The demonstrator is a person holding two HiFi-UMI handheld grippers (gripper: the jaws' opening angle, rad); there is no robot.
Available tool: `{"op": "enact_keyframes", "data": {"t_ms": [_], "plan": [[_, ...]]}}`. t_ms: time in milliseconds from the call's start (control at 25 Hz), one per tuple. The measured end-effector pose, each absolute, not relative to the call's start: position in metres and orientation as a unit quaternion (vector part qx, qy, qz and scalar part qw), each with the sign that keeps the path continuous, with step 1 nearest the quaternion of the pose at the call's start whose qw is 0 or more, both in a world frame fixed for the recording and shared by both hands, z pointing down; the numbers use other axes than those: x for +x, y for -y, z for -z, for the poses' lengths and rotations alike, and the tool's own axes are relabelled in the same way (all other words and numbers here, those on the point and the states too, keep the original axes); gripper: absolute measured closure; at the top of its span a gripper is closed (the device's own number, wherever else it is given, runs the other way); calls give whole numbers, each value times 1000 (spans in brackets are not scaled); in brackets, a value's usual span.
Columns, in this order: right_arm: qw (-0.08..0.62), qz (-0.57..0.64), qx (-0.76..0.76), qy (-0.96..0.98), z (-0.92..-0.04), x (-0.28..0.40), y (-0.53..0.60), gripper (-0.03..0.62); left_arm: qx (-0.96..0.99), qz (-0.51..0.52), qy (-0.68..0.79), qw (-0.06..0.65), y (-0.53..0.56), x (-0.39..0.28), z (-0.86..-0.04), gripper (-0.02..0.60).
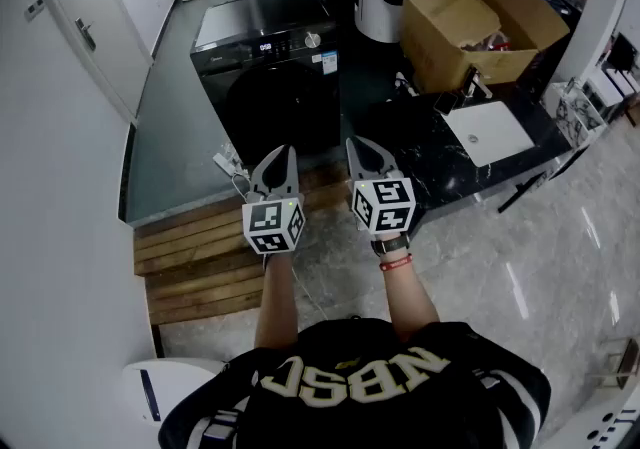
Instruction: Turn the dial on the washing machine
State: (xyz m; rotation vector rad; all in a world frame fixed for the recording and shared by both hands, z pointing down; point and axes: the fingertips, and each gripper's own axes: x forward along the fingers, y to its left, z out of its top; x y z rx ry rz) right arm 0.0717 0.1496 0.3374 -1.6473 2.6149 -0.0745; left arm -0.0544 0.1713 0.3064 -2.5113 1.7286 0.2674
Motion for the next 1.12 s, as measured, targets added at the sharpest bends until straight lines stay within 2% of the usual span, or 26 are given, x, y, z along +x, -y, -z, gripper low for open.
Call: {"op": "enact_keyframes", "data": {"t_ms": [640,1120], "plan": [[44,75,-503,-860,-372,93,-119,586,-809,-52,-584,37,-143,-23,-338,568],[29,56,-501,-863,-384,59,32,586,-813,-61,-578,38,8,-45,-352,568]]}}
